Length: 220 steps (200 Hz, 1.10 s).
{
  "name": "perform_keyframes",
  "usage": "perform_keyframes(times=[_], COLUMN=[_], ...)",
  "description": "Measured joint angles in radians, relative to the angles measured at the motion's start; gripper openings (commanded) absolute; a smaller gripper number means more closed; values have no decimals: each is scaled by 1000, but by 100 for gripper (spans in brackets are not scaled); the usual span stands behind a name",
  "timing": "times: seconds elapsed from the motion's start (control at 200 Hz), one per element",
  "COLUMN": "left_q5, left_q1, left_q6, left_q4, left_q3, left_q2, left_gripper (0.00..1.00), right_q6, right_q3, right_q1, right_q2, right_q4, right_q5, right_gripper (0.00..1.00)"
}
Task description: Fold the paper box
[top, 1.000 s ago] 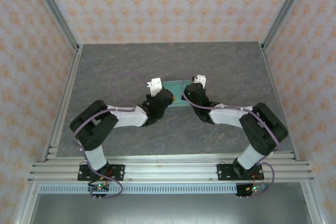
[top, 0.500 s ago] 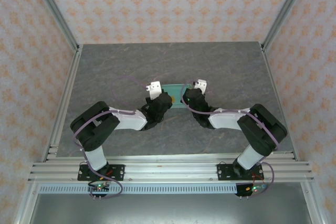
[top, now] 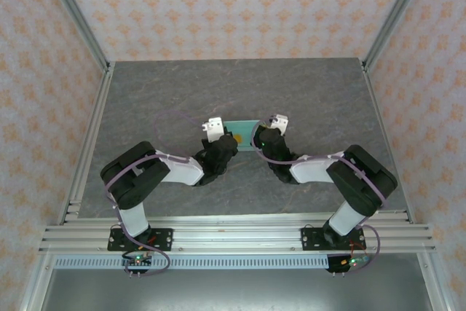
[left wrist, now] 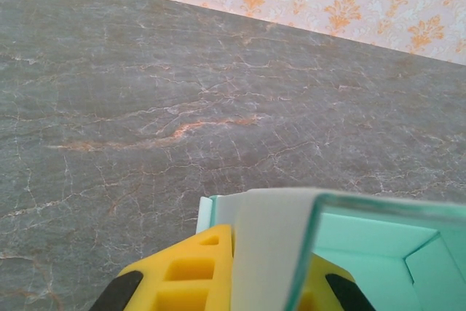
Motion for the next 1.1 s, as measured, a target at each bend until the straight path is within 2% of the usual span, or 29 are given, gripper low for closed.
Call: perform_keyframes(times=[0.42,1.101], left_q5=[-34,-51], left_q1=[-17,-19], left_q6=[7,34], left_q4=[36,24], left_q3=[-19,-19], left_q2=[11,11], left_gripper=[1,2], right_q6=[25,48], right_q3=[-31,-30], right_q1=[13,13], right_q2=[4,-26], right_q4=[42,-33], right_q5=[16,15], right_gripper=[8,25])
